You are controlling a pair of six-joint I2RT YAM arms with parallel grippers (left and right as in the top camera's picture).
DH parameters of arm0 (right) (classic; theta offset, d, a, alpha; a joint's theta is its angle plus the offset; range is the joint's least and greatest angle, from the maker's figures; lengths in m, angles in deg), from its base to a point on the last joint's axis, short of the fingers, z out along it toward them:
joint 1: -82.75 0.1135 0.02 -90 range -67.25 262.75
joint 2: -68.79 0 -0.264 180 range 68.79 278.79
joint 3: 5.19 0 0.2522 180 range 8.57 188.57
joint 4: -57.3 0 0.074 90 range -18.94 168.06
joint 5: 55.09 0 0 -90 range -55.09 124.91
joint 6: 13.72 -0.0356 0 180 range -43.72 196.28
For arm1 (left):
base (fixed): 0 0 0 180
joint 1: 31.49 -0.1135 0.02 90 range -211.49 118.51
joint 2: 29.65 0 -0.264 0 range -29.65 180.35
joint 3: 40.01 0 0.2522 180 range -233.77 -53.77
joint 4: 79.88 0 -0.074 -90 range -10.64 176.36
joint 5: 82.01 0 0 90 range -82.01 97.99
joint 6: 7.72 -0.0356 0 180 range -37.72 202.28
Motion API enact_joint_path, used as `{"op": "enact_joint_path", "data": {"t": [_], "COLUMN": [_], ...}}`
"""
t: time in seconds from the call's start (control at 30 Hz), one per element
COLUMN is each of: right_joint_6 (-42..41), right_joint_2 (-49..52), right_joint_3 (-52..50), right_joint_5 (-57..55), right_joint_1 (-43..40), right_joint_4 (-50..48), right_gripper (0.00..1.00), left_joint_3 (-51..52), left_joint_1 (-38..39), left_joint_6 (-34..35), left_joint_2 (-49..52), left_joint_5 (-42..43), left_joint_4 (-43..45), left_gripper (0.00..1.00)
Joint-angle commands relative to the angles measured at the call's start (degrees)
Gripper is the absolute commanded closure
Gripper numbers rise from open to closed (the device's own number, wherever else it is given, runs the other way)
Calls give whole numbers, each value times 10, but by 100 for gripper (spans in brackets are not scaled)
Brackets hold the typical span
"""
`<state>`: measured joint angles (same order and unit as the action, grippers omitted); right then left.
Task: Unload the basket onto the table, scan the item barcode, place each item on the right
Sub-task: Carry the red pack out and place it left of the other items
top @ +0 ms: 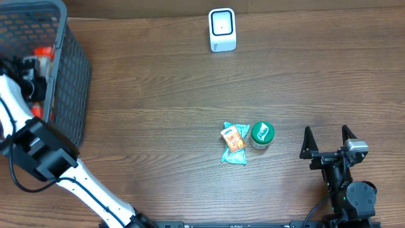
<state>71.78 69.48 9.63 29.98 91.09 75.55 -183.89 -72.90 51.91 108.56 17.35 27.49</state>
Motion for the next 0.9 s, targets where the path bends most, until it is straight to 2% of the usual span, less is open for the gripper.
{"op": "enact_joint_path", "data": {"t": [0.0,0.2,0.33,0.4,0.5,0.53,0.6,0.73,0.87], "right_joint_6": [1,1,1,1,1,1,1,1,1], "right_joint_2": [-3,-3,-3,-3,-3,-3,-3,-3,-3], "right_joint_3": [-6,-6,-6,-6,-6,-6,-6,-6,-6], "right_joint_5": [-6,-6,-6,-6,-6,-6,-6,-6,-6], "right_joint_1": [-1,-1,-1,-1,-1,-1,-1,-1,-1], "right_joint_4": [-3,-2,-2,-2,-2,-2,-2,-2,-3], "right_gripper": [0,0,0,0,0,0,0,0,0], "left_joint_3": [-59,-59,-59,-59,-59,-59,-59,-51,-8], "left_joint_1": [41,76,77,77,77,77,83,116,167], "left_joint_6": [59,130,197,224,280,299,304,289,284], "left_joint_2": [-167,-302,-384,-421,-469,-486,-499,-501,-501], "left_joint_5": [12,-96,-92,-59,32,85,131,127,127], "left_joint_4": [37,62,49,27,-38,-88,-159,-280,-328], "left_gripper": [96,96,96,96,96,96,96,96,96]}}
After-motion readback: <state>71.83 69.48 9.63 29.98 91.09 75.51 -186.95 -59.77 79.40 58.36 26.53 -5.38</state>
